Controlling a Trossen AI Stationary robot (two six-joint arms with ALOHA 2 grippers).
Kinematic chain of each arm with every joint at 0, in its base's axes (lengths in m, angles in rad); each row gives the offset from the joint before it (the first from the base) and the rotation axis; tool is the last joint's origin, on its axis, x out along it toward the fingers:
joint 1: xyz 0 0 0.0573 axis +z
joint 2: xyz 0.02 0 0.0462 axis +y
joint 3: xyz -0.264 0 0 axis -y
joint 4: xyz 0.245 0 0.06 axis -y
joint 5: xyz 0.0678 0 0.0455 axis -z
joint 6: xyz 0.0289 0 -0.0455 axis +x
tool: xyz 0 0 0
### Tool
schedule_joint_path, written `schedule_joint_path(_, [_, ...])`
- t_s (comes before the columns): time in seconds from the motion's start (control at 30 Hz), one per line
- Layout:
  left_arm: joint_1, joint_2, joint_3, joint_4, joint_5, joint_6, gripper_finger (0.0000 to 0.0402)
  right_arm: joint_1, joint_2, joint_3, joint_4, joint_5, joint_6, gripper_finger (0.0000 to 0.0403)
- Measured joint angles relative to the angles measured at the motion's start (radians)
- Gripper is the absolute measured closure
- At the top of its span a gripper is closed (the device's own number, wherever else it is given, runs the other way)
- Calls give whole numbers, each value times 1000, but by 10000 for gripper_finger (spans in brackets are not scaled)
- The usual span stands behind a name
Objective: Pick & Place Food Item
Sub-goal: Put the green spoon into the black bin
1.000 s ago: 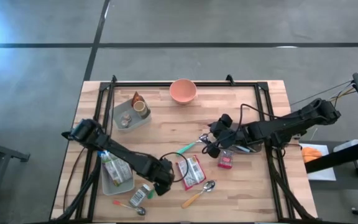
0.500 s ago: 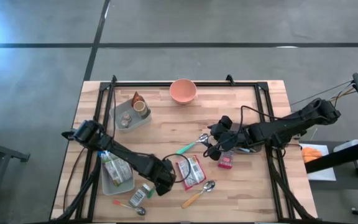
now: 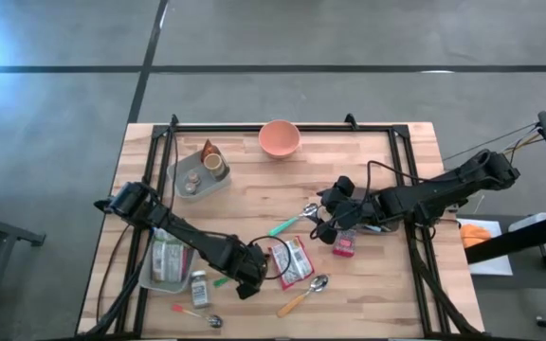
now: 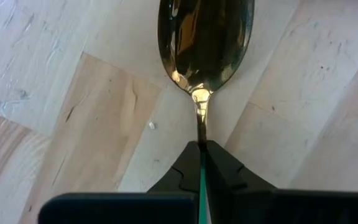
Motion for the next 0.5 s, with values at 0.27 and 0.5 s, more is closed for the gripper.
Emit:
schedule_joint_path(0.27, [1, -21, -6, 43, -34, 0, 401, 1, 0, 0, -1, 0, 19, 35])
schedule_joint_path(0.5, [2, -72, -7, 45, -61, -1, 401, 5, 0, 0, 0, 0, 20, 35])
